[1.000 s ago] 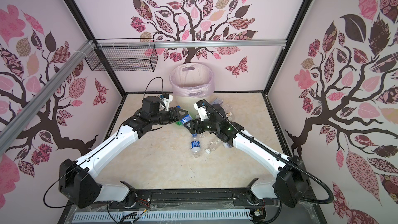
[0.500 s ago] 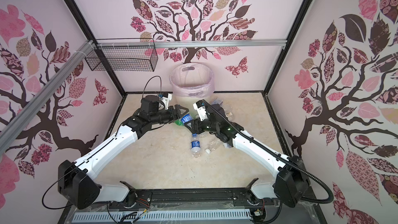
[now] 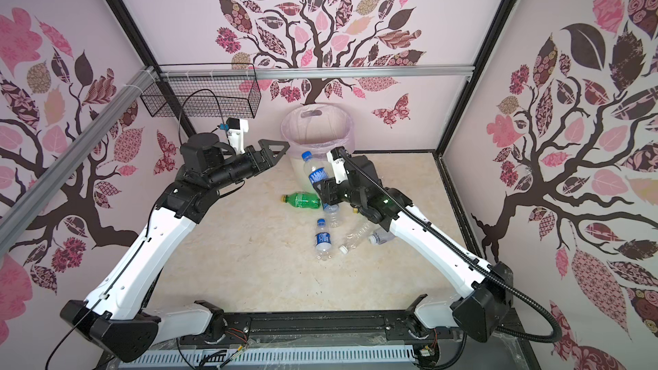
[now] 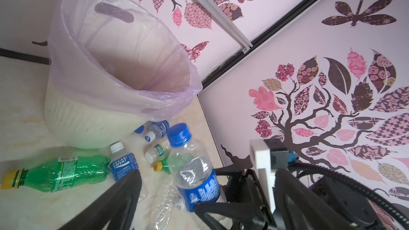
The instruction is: Throw the plastic bottles in the bin
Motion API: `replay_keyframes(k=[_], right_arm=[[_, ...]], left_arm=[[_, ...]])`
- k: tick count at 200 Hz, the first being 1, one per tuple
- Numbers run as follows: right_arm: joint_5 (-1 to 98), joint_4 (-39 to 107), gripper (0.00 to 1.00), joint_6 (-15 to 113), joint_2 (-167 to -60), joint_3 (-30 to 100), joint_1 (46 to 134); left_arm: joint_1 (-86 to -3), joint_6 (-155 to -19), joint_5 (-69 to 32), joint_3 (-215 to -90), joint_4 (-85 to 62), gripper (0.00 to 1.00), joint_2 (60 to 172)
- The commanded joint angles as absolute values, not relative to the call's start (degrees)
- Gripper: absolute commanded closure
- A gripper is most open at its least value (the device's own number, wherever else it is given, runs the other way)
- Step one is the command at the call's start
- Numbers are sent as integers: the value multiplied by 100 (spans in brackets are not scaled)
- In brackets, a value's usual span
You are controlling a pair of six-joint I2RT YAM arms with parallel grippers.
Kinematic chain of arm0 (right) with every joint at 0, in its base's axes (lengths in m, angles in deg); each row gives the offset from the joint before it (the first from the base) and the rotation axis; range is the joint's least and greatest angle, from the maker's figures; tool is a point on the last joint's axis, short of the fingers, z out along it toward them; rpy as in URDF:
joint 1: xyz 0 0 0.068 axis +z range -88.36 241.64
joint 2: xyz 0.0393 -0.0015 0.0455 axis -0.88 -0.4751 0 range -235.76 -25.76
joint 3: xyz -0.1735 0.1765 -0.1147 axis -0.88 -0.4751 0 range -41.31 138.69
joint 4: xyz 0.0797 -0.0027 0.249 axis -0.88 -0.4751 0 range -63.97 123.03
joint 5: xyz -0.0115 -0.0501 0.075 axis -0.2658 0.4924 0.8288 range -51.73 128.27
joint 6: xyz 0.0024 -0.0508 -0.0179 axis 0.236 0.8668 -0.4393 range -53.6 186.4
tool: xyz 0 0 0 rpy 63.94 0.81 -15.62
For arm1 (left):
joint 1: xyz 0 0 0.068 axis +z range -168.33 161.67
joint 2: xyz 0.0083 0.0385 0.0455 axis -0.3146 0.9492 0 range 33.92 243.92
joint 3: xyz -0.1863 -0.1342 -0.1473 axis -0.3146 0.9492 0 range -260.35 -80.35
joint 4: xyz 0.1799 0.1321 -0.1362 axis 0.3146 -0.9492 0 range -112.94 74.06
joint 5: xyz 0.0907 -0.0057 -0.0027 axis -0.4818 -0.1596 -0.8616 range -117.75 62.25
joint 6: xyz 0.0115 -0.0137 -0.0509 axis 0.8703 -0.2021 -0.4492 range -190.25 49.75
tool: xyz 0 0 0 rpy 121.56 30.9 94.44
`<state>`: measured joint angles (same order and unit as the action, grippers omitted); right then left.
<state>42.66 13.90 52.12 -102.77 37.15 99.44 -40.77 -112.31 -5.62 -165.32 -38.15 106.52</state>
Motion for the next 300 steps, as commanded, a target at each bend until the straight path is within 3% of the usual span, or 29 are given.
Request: replay_keyframes(k=[1, 81, 125, 153, 169, 252, 300], right_arm=[[3477, 1150, 49, 5612, -10448, 4515, 9939], [2297, 2119, 45, 6726, -10625, 6945, 9942], [2681, 1808, 42, 6419, -12067, 7801, 9371], [2794, 565, 22, 6248, -13762, 9786, 9148], [3107, 278, 1, 5947, -14114, 10471, 9084], [3117, 94, 1, 5840, -13554, 10328, 9086], [2485, 14, 1, 5820, -12717, 8900, 9083]], left_arm=[[-4126, -11088, -585, -16659, -3845, 3, 10527], [-4727, -10141, -1154, -17106, -4074, 3, 10390], [-4724, -10005, -1361, -16966, -4185, 3, 10369], [-4722, -10015, -1447, -16853, -4311, 3, 10358], [-4723, -10027, -1448, -16719, -4354, 3, 10338], [-4723, -10253, -1278, -16334, -4418, 3, 10185], [-4736, -10463, -1099, -15979, -4454, 3, 10122]])
